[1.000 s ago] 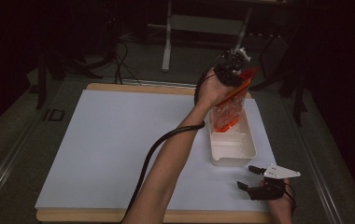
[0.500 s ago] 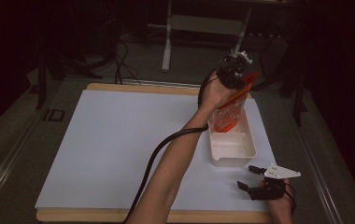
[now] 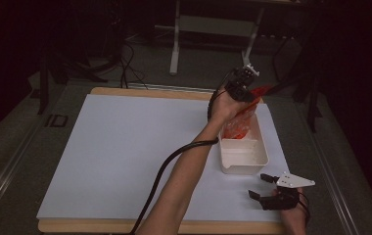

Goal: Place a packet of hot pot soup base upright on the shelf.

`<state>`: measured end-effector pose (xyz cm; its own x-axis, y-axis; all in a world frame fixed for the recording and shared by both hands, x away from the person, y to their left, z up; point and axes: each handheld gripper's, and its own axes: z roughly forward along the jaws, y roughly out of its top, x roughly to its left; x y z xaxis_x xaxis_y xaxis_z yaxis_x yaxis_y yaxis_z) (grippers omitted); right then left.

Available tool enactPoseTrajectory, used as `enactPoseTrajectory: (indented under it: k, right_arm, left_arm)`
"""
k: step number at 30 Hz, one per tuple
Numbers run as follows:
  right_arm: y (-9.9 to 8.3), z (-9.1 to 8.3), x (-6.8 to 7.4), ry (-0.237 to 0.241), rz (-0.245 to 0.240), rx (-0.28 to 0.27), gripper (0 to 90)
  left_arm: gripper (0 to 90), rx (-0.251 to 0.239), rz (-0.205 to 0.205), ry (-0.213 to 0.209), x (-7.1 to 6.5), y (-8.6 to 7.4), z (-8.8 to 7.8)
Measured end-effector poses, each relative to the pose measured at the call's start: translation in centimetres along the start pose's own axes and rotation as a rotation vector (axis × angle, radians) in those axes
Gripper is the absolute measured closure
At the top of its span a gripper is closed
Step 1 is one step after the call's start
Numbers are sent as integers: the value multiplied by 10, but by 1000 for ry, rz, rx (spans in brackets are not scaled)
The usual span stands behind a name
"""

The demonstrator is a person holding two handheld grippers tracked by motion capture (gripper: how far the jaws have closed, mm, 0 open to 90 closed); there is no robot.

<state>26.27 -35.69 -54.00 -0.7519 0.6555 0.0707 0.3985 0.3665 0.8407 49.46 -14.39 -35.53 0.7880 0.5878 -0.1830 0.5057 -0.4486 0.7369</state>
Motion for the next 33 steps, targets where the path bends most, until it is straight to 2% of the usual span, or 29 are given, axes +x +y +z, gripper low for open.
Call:
enactPoseTrajectory:
  k: [5,7,14,17,21,23,27,33]
  right_arm:
    - [0,0,0,-2,-3,1,139]
    - [0,0,0,-2,-4,2,138]
    - [0,0,0,-2,-4,3,139]
    - [0,1,1,-3,-3,5,139]
    - [0,1,1,-4,-5,7,139]
    - [0,1,1,-5,-8,7,139]
    - [0,1,1,-6,-13,10,139]
    - [0,1,1,-7,-14,12,139]
  left_arm:
    - [869,3,-5,4,-2,-2,0]
    - [808,7,-8,12,0,-2,-2]
    - [676,-12,-26,24,6,-7,-10]
    - [648,-17,-24,27,7,-9,-15]
    - [626,-30,-22,25,8,-10,-21]
    - [619,-72,-35,8,10,-12,-30]
    - [618,-101,-40,0,13,-15,-40]
    - [608,-110,-28,4,14,-14,-53]
